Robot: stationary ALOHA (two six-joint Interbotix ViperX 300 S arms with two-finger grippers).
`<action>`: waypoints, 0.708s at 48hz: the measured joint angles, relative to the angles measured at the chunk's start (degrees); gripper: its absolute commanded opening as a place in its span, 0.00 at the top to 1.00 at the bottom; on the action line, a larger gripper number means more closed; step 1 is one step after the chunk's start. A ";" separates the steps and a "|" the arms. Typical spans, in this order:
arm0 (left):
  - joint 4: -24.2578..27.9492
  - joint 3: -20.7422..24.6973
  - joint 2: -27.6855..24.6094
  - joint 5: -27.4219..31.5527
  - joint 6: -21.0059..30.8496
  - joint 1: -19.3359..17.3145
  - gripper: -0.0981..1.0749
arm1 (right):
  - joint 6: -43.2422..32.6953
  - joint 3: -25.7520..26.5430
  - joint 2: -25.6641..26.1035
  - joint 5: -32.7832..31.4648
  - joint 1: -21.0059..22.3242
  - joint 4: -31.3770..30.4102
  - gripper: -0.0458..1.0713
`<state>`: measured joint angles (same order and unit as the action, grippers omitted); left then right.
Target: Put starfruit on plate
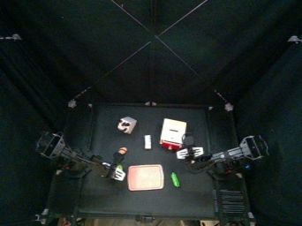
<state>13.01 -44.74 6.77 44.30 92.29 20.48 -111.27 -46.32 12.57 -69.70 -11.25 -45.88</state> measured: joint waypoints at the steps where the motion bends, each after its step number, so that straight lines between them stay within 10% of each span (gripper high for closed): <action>1: 0.18 0.18 0.00 0.00 0.00 0.00 0.32 | 0.00 0.00 0.00 0.00 0.00 0.00 0.25; 21: 5.27 4.92 -0.35 -1.93 1.05 0.00 0.32 | 0.00 0.00 0.00 0.00 0.00 0.09 0.25; 34: 6.33 6.06 -4.39 -13.27 3.60 -1.14 0.32 | 0.00 -0.09 0.00 0.00 0.00 0.09 0.25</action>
<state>19.34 -38.67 2.37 31.03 95.89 19.34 -111.27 -46.41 12.57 -69.70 -11.25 -45.79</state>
